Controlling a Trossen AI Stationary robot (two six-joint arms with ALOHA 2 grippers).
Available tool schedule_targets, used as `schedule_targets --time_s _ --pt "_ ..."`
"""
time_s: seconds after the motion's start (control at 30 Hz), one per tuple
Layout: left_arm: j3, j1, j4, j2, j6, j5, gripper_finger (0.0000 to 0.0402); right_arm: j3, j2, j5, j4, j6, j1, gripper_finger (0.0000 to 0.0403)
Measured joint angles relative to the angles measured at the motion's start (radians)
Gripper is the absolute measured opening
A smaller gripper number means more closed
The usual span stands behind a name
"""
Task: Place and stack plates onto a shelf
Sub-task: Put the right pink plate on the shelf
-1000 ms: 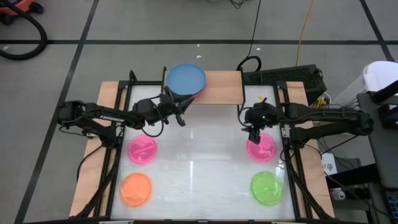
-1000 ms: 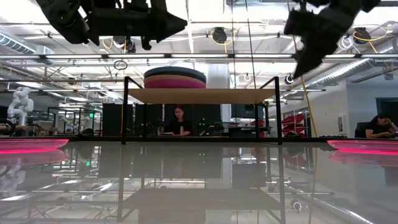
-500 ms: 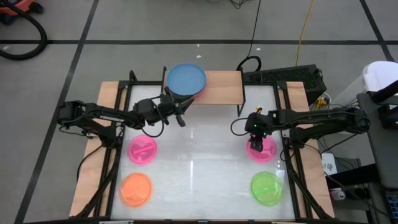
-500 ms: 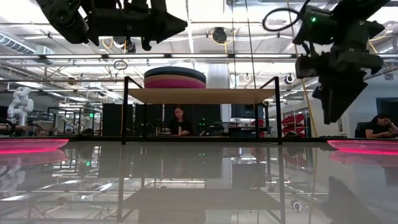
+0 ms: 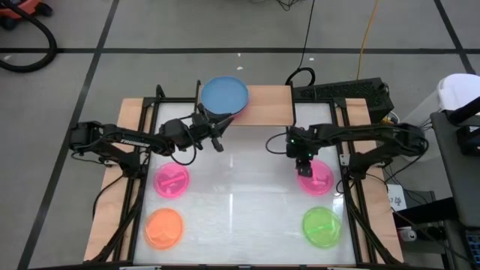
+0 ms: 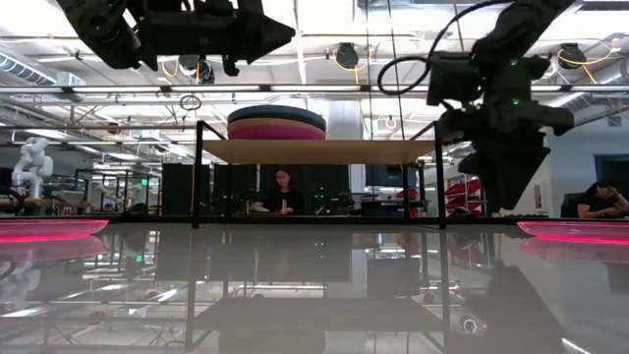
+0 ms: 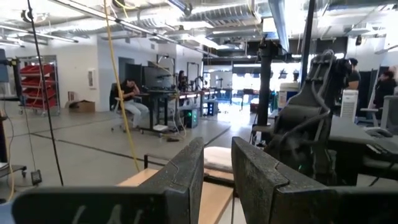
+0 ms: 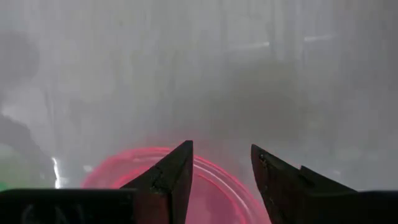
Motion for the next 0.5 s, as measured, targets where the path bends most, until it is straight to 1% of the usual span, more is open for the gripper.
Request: schedule_targets --time_s 0.23,0.37,0.5 --pt "0.000 0.000 0.005 0.000 0.007 0.000 0.0088 0.026 0.086 -0.001 -0.109 -0.185 -0.011 0.0144" --pt "0.000 0.000 0.003 0.000 0.010 0.000 0.0088 0.026 0.113 -0.001 -0.155 -0.203 -0.011 0.0144" --pt "0.000 0.000 0.002 0.000 0.023 0.000 0.0088 0.026 0.121 -0.002 -0.161 -0.209 -0.011 0.0139"
